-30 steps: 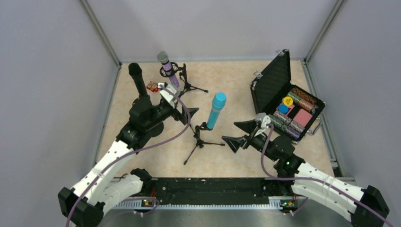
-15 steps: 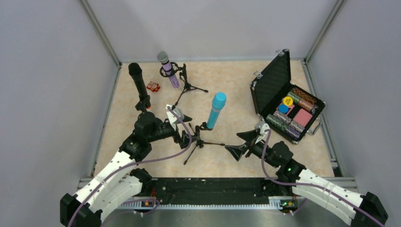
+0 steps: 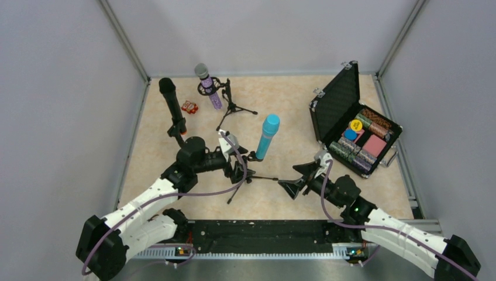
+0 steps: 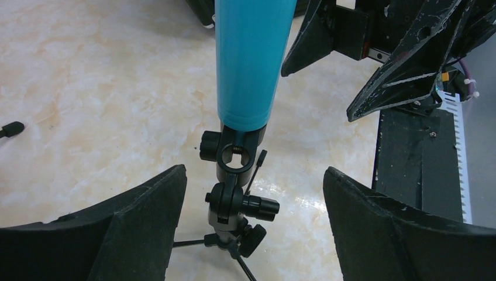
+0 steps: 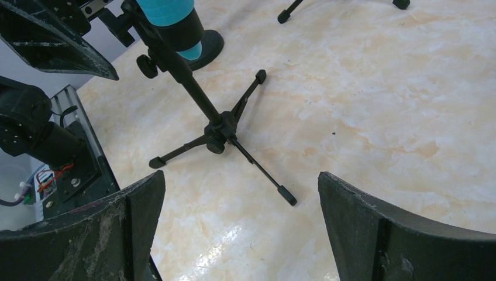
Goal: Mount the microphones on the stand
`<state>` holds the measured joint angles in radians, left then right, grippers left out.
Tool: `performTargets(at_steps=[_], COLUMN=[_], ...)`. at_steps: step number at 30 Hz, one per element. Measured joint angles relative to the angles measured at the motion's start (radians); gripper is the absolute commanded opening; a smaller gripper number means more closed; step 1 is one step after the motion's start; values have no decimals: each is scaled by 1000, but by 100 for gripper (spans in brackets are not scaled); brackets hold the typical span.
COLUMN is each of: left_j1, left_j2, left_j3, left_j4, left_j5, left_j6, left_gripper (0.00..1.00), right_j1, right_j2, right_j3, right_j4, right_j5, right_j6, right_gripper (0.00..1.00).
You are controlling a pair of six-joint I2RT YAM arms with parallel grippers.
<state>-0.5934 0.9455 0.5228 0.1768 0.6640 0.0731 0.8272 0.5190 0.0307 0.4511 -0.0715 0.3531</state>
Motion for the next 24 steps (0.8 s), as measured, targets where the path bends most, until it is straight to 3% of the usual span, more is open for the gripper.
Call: performTargets(at_steps=[7,16,21,24], left_j1=[-6,-10,-20,-34], left_j2=[57,69,61,48], left_j3=[18,18,4,-7], left_j4=[-57,-42,34,70], left_j5=[-22,-43,-68,-106], left_j6=[78,85,29,4], left_gripper=[72,60,24,14], right_j1=[0,0,0,0], right_j2=[85,114,136,171], right_j3=[11,26,26,-11], right_j4=[-3,-5,6,77], right_j5=[0,6,9,18], right_j6=[9,18,19,24], right_gripper=[99,99,99,99])
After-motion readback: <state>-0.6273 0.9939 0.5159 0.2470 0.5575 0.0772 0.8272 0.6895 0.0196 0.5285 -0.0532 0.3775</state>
